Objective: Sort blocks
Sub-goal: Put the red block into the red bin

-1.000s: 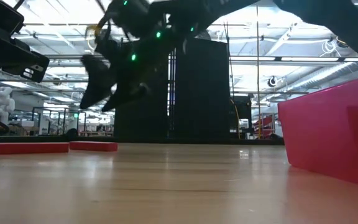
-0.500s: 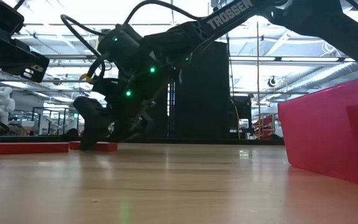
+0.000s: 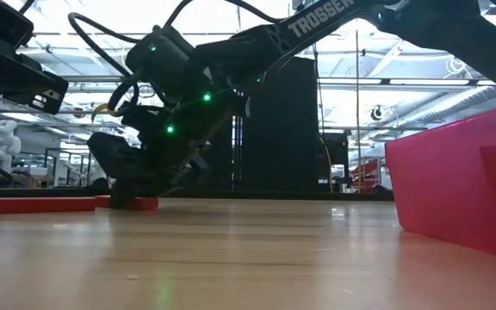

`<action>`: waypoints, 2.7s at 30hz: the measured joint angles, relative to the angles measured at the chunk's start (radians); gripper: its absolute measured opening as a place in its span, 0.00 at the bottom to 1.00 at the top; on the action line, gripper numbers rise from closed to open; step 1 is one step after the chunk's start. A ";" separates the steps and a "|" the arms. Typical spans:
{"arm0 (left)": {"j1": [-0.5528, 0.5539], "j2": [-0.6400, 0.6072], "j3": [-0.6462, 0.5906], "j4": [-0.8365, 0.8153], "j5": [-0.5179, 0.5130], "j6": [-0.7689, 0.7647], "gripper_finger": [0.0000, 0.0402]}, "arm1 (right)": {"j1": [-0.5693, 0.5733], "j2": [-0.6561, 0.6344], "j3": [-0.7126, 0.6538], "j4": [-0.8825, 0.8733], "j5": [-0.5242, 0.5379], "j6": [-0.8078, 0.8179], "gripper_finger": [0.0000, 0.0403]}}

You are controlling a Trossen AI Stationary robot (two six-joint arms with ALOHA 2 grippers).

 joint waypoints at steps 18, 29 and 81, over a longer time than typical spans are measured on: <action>0.000 0.000 0.000 0.000 -0.006 0.000 0.04 | -0.030 -0.232 -0.023 -0.124 0.064 -0.082 0.28; 0.000 0.000 0.000 0.000 -0.057 0.000 0.04 | 0.016 -0.560 -0.017 -0.347 0.196 -0.172 0.28; 0.000 0.001 -0.002 0.010 -0.130 -0.027 0.04 | 0.787 -0.698 -0.676 -0.672 0.337 1.670 0.28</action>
